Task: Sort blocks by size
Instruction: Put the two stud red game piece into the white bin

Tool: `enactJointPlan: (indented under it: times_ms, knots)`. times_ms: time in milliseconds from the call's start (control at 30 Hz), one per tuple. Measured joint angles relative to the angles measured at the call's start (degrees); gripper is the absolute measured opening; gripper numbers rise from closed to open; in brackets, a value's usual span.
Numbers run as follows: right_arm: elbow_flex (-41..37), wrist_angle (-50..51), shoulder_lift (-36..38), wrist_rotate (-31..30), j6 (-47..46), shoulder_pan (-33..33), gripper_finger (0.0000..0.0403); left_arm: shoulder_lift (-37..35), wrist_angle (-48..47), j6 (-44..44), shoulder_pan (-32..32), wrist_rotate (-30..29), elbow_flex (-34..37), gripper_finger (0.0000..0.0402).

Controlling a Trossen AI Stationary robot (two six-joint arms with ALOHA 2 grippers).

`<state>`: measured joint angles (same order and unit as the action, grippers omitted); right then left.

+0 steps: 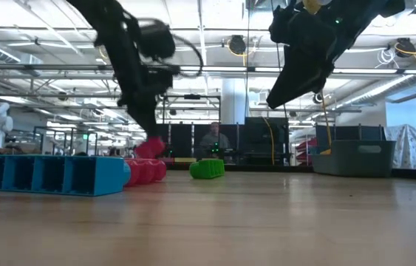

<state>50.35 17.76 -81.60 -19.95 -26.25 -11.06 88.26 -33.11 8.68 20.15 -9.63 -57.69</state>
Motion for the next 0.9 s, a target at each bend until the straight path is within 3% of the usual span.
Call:
enactJointPlan:
  times_ms: [167,633,900]
  knots:
    - [0.0,-1.89,-0.21,-0.06,3.24,0.6,0.0105,-6.15,-6.82,3.28,-3.74,-1.14,-0.07,0.0038]
    - [0.0,-18.76,-5.46,0.5,20.16,1.34,0.0105,-18.4,-24.28,17.94,-17.56,-1.36,-0.17,0.0039]
    - [0.04,-25.87,-5.62,0.45,21.41,1.7,0.0105,-18.77,-17.32,20.3,-18.98,-10.26,-0.09,0.0043]
